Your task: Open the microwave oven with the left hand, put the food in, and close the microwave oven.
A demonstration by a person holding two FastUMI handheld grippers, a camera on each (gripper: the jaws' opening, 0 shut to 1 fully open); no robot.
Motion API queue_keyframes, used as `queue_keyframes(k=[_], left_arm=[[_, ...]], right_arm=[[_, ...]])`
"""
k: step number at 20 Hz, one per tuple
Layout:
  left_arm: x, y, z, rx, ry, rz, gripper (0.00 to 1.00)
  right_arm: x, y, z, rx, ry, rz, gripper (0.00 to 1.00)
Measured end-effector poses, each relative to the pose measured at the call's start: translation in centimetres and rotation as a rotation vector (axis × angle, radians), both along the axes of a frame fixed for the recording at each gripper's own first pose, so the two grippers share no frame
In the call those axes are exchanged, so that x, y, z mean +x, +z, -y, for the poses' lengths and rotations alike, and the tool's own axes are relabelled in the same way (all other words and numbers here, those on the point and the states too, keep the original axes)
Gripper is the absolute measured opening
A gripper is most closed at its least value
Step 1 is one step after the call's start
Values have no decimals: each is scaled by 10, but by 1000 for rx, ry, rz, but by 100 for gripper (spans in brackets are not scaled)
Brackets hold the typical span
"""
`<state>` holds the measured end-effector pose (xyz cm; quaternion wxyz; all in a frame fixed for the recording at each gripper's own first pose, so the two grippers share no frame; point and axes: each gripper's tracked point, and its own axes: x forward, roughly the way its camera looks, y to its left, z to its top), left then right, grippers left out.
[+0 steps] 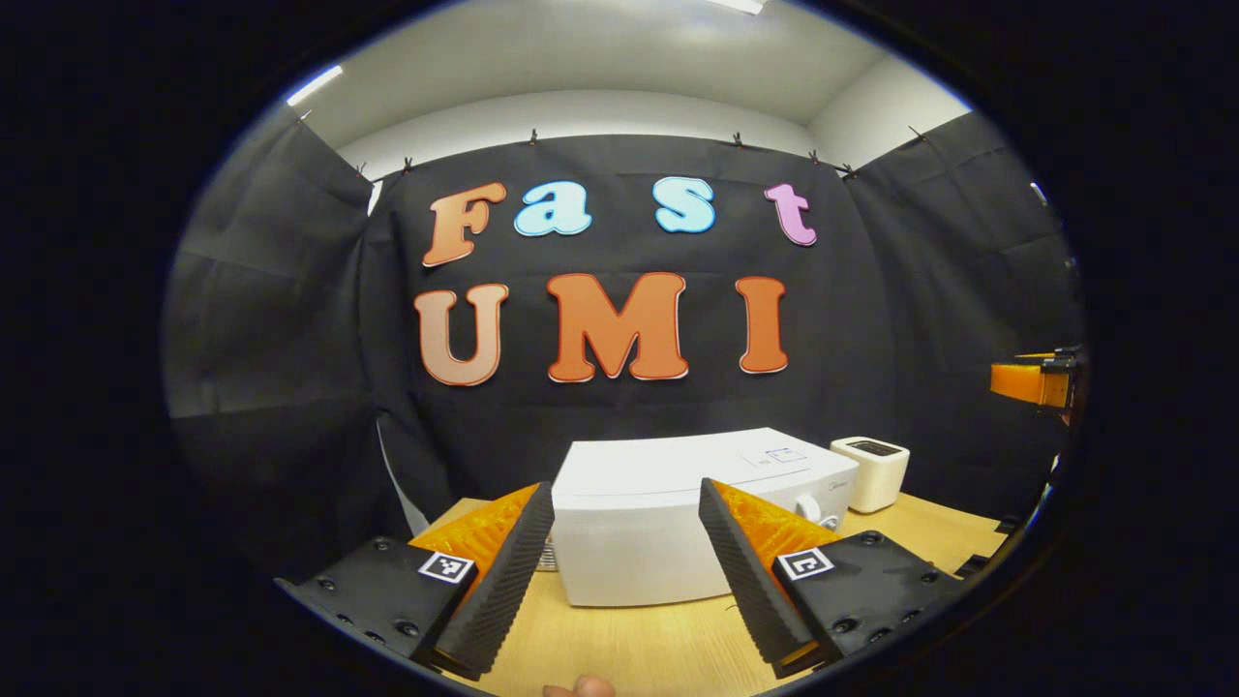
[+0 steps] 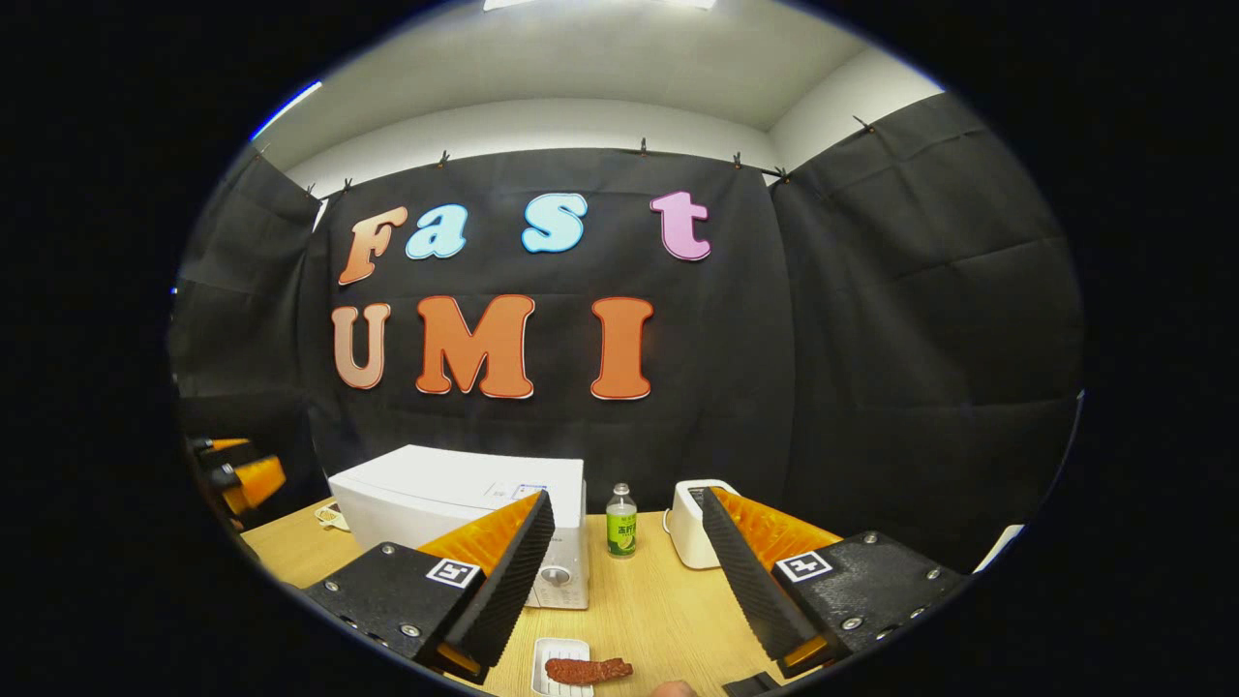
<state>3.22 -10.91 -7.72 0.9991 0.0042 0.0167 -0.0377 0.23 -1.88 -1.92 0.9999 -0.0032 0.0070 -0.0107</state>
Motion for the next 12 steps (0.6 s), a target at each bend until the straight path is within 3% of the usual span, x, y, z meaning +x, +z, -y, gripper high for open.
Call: queue_keyframes(k=[1,3,4,12], left_arm=[[4,-10,15,-17,-22,-6,98],[11,-30,39,-28,-35,-16,94],[15,-40,50,-28,-37,-18,98],[52,-117,156,-80,-132,-111,94]], right_arm=[[-2,-1,3,-2,-5,-1,95],[-3,-4,8,-2,-8,-6,95],[-3,-5,10,0,-9,-8,95],[-5,-34,47,24,-50,-54,95]])
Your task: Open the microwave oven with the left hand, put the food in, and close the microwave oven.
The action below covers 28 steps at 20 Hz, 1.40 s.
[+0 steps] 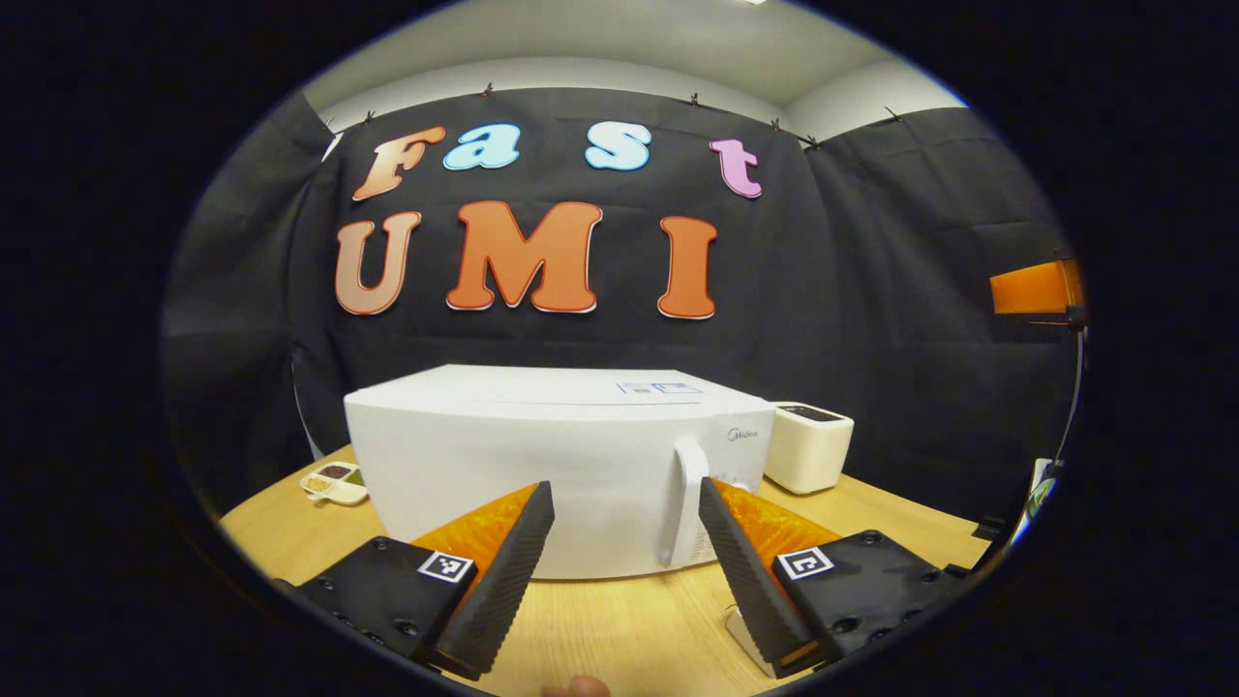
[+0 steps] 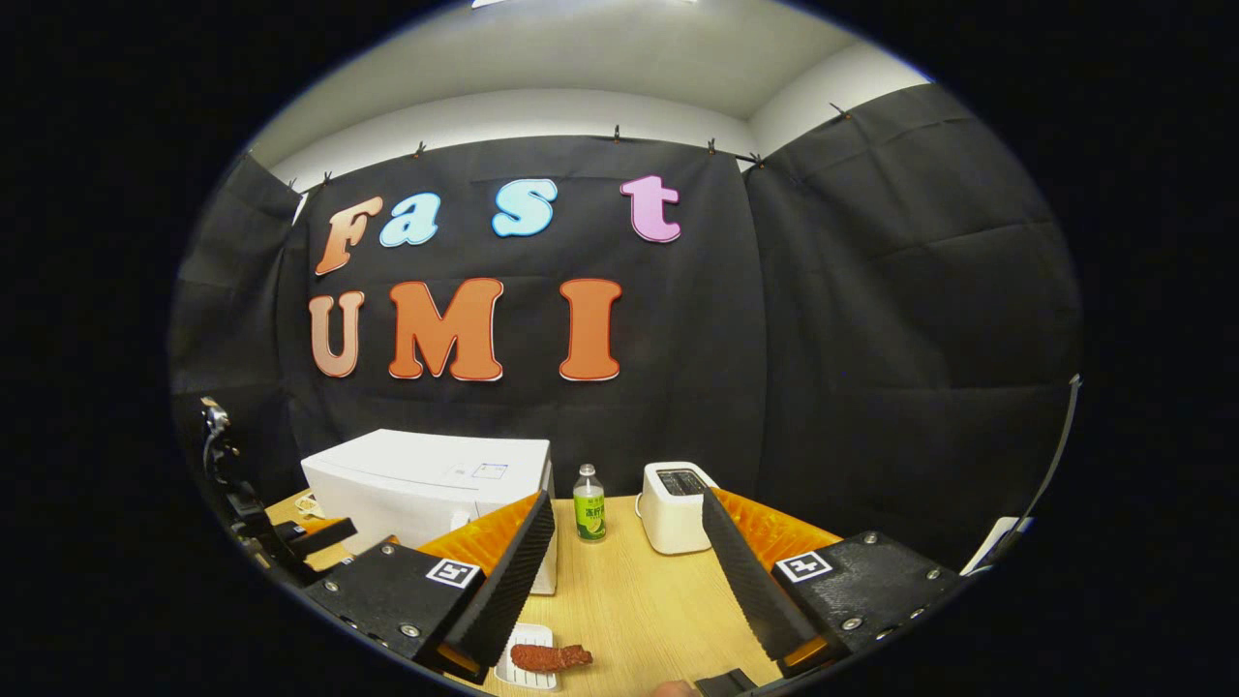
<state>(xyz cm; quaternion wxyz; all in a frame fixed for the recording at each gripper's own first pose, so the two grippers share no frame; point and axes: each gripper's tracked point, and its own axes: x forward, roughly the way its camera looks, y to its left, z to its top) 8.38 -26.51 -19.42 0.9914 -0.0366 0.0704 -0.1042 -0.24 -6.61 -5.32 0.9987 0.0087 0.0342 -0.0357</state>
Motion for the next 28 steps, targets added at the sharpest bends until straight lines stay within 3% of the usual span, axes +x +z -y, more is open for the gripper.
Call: queue_keyframes(k=[3,5,11,12,13,14,15,16,20,21,24,25,26,28], left_arm=[[19,-22,20,38,23,5,98],[38,-39,28,83,47,6,95],[68,-57,51,70,31,-2,96],[71,-57,53,62,33,3,92],[72,-58,53,60,42,6,75],[74,-60,52,70,46,1,71],[76,-62,51,79,55,0,58],[79,-61,52,82,63,5,55],[84,-82,66,103,34,-50,57],[85,-72,65,98,31,-23,31],[86,-74,65,95,24,-27,29],[85,-74,64,98,19,-26,23],[83,-75,64,102,10,-31,16],[81,-75,63,84,-6,-33,16]], right_arm=[[-1,-9,17,8,-23,-7,95],[0,-13,30,7,-48,-10,95],[-2,-22,53,18,-82,-8,95],[-2,-24,54,26,-82,-8,95],[-2,-26,54,31,-79,-7,95],[-3,-27,54,31,-78,-7,95],[-2,-29,55,30,-78,-8,100],[-2,-30,54,28,-77,-8,96],[-2,-31,55,31,-79,-5,95],[-1,-32,56,30,-83,-7,96],[-2,-35,55,34,-86,-16,100],[-2,-36,53,35,-84,-18,95],[-2,-36,52,35,-84,-17,100],[-2,-36,49,32,-79,-14,96]])
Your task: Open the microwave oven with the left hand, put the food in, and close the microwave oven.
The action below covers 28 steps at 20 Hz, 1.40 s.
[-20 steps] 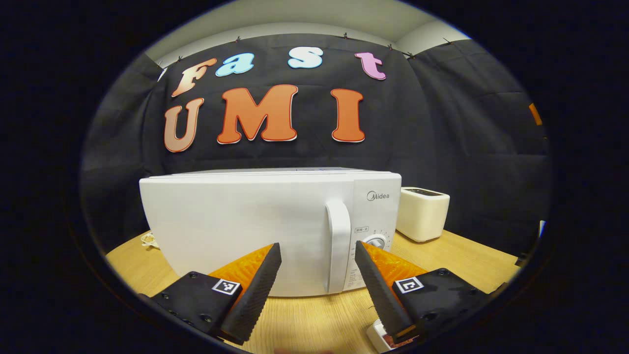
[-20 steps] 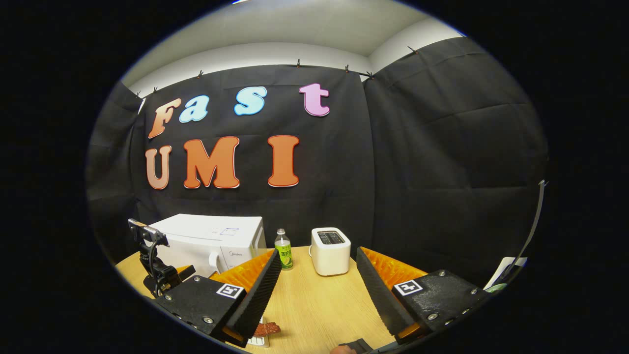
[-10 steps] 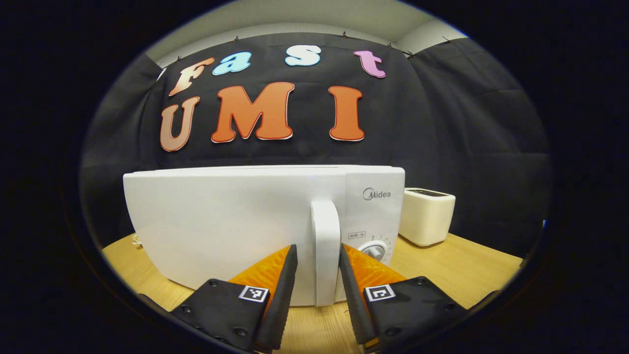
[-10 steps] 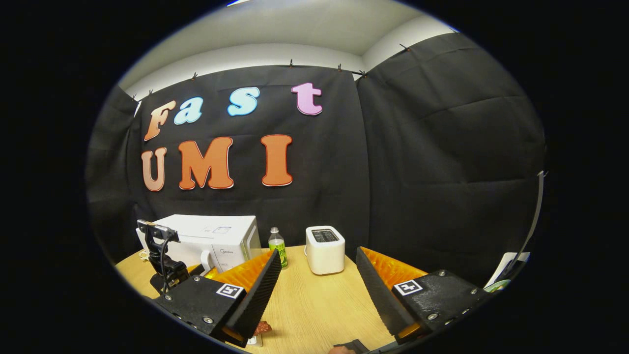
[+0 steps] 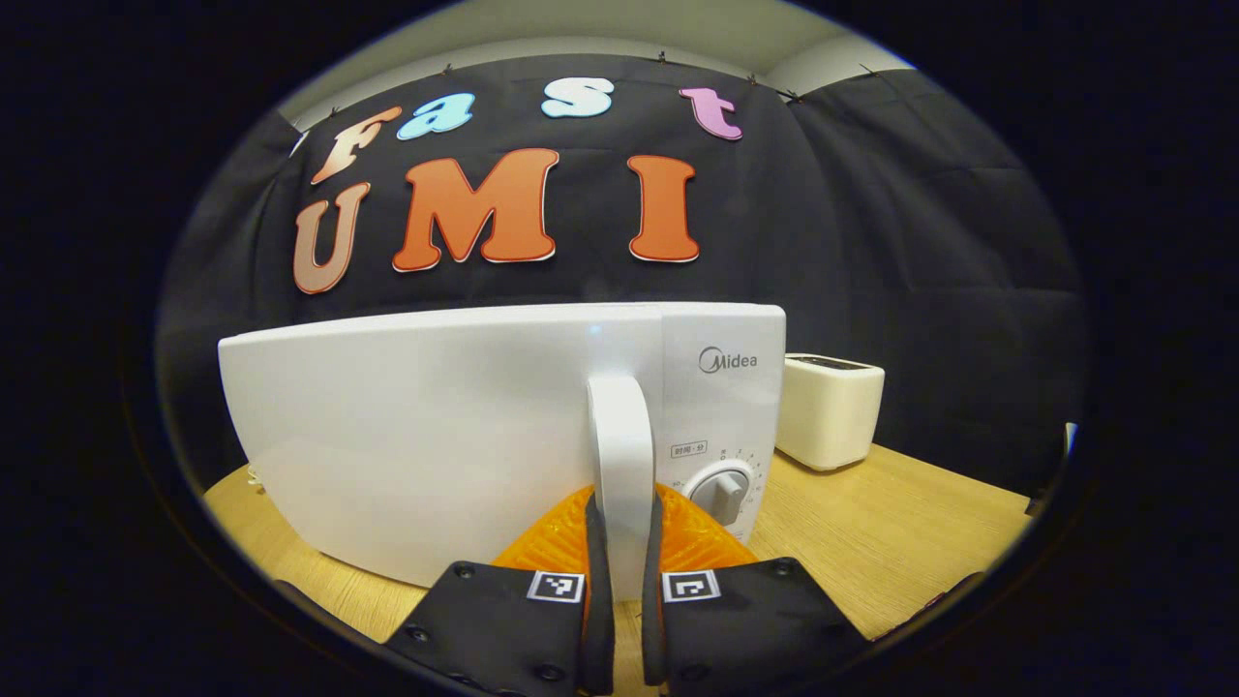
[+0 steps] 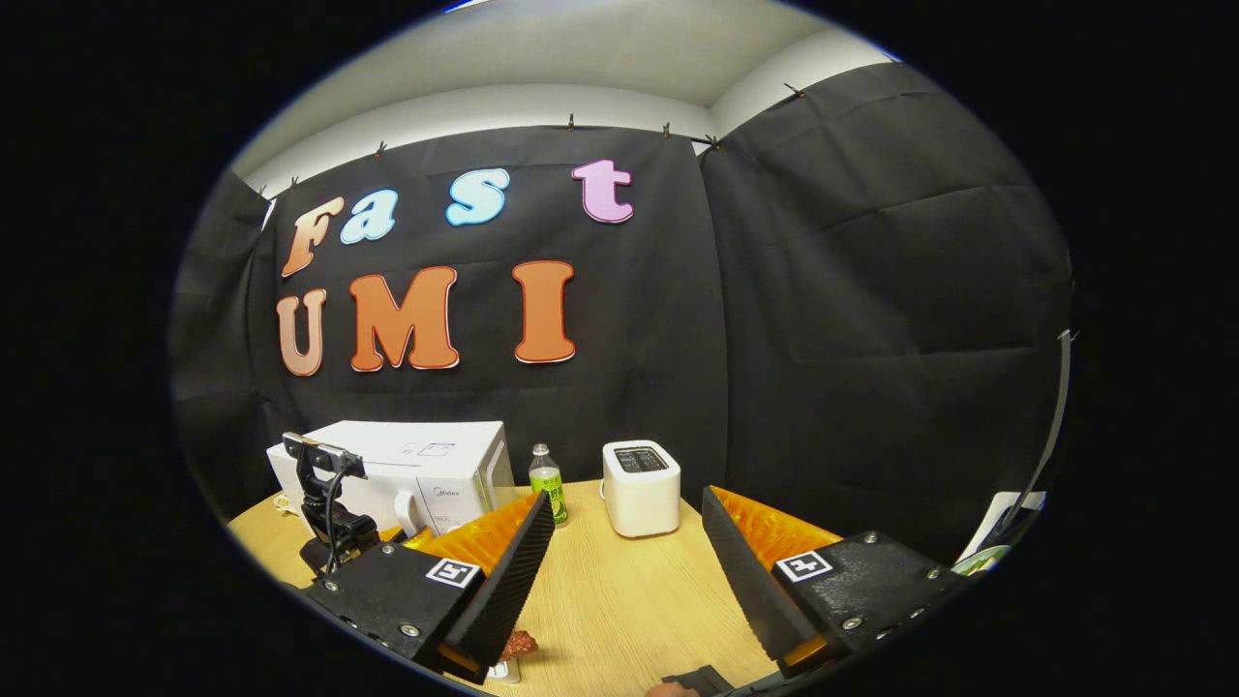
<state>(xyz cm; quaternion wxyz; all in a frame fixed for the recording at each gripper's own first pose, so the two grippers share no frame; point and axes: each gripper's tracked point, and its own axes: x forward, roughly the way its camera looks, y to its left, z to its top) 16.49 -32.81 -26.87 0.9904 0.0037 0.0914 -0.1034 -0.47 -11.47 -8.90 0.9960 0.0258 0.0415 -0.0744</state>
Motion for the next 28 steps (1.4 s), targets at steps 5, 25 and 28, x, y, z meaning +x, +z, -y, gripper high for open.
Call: queue_keyframes(k=[5,25,28], left_arm=[[-48,11,-7,-26,-53,55,11],[-224,26,-138,-65,-285,8,11],[-239,28,-166,-57,-247,22,10]], right_arm=[[1,-7,-12,-19,26,-14,96],[-11,-21,-109,32,180,-30,96],[-12,-26,-130,48,216,-41,95]])
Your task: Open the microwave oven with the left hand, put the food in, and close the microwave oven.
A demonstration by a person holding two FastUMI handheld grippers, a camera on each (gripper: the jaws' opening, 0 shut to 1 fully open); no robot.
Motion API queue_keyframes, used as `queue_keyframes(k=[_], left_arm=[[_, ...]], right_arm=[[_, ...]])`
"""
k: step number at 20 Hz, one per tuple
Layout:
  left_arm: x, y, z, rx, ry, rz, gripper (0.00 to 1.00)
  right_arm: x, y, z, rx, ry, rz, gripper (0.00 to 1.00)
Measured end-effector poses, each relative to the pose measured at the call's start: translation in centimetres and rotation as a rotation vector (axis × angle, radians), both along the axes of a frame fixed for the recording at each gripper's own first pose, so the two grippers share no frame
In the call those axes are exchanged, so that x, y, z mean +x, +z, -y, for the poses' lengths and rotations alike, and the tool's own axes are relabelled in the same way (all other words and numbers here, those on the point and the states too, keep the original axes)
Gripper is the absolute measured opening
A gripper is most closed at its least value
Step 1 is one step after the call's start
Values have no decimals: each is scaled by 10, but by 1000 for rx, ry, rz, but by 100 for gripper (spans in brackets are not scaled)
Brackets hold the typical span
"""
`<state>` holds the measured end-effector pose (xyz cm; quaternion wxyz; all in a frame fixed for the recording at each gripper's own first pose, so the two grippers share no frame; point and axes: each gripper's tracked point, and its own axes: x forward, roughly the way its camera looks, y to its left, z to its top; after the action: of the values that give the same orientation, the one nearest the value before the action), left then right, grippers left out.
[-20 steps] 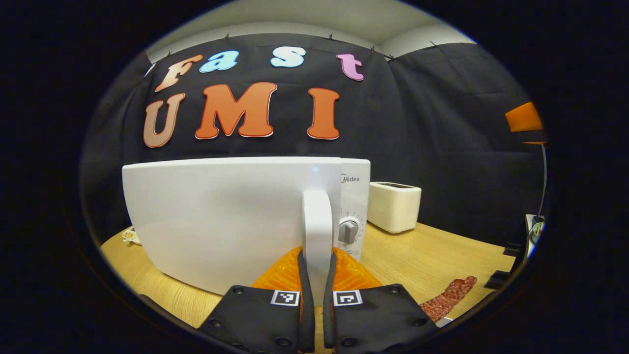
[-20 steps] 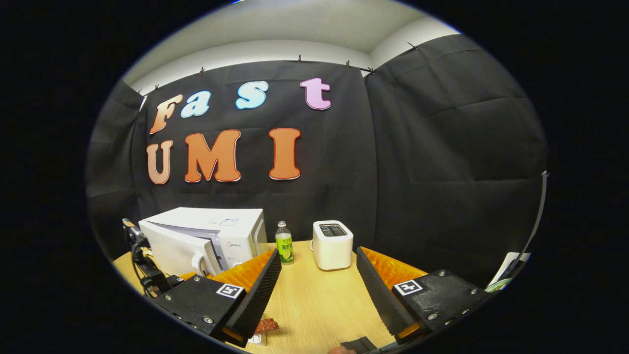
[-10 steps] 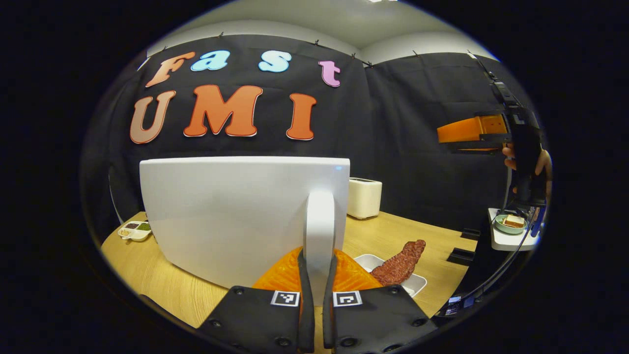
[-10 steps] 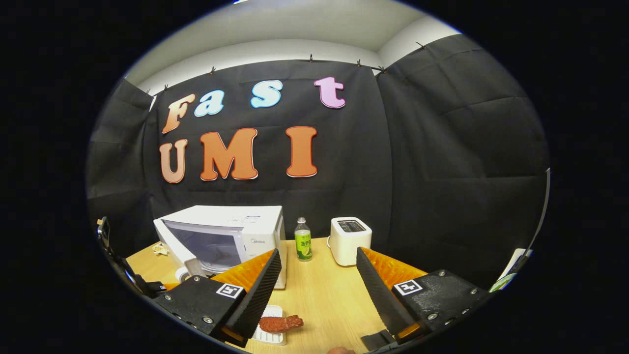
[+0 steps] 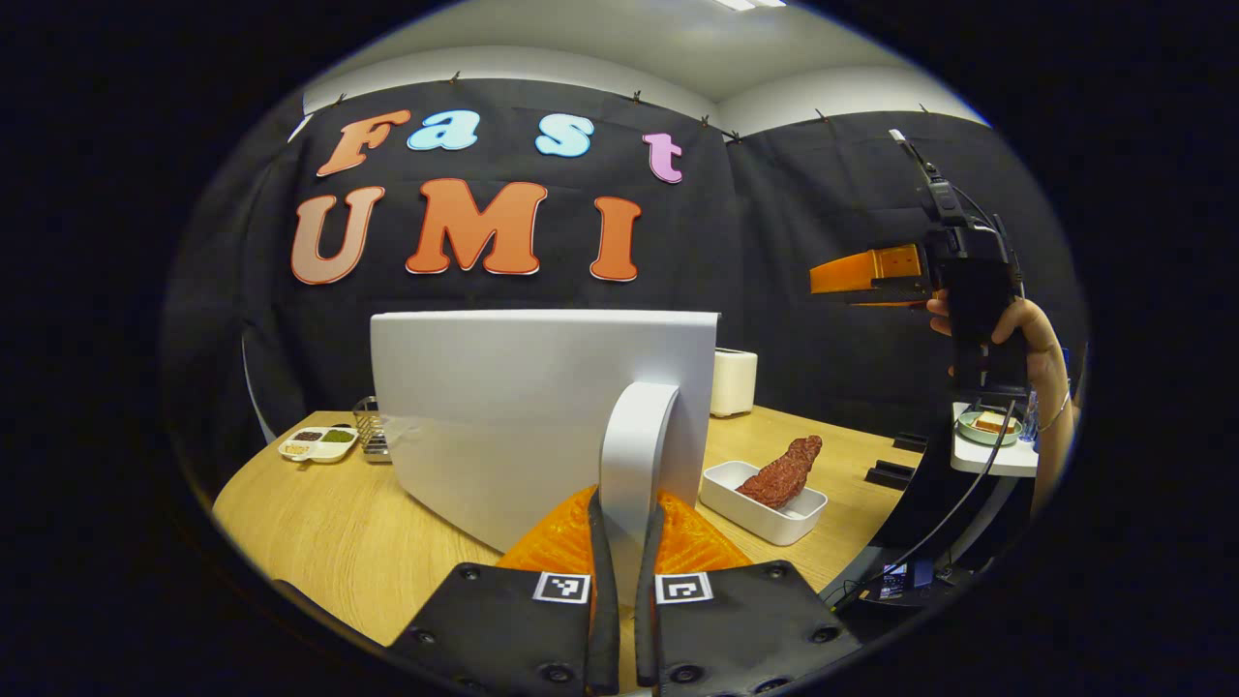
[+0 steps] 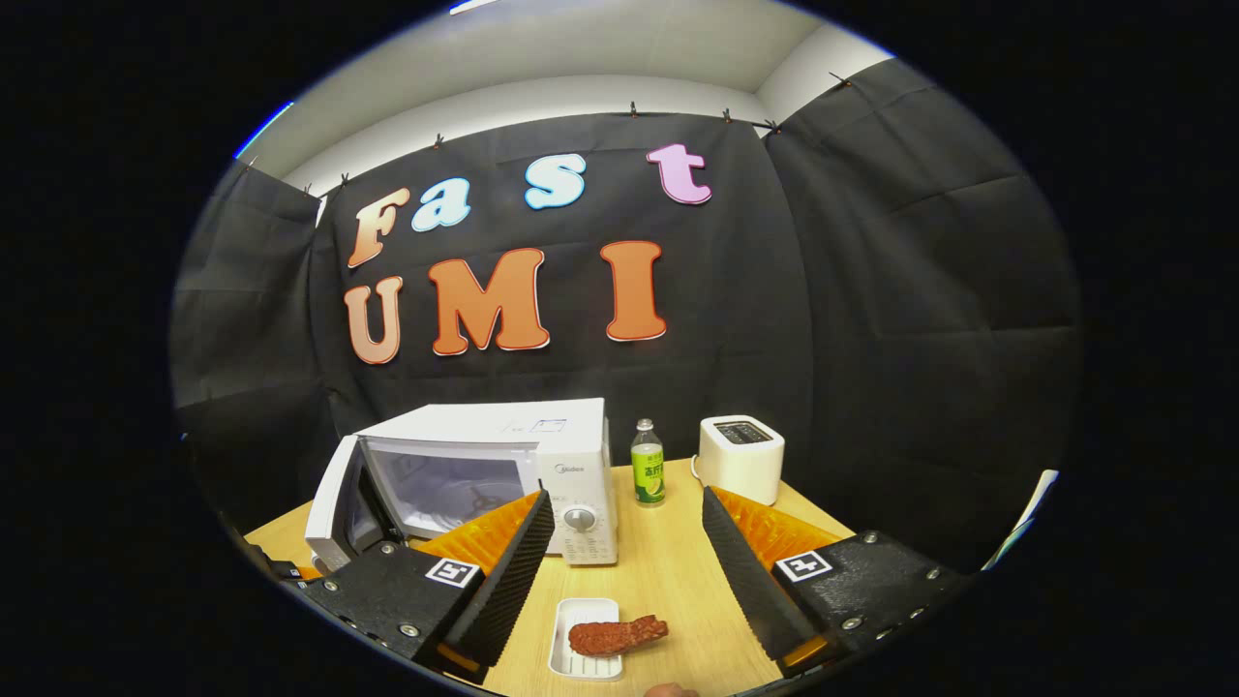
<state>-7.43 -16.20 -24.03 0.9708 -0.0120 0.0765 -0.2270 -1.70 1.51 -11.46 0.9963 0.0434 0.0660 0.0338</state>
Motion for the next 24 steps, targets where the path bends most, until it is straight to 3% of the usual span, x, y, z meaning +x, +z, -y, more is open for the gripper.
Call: queue_keyframes(k=[5,9,11,15,17,24], left_arm=[[-21,1,-56,16,148,18,10],[-40,1,-133,45,399,41,11],[-47,0,-159,25,477,31,15],[-59,-2,-174,12,486,14,15],[-66,0,-176,31,480,16,21],[-85,10,-201,52,525,29,19]], right_arm=[[-6,-2,-28,9,42,-5,96],[-13,-4,-48,12,71,-4,95],[-16,-8,-57,16,84,-13,95],[-20,-14,-66,28,95,-26,96],[-21,-18,-68,33,96,-31,96],[-14,-31,-59,37,50,-36,96]])
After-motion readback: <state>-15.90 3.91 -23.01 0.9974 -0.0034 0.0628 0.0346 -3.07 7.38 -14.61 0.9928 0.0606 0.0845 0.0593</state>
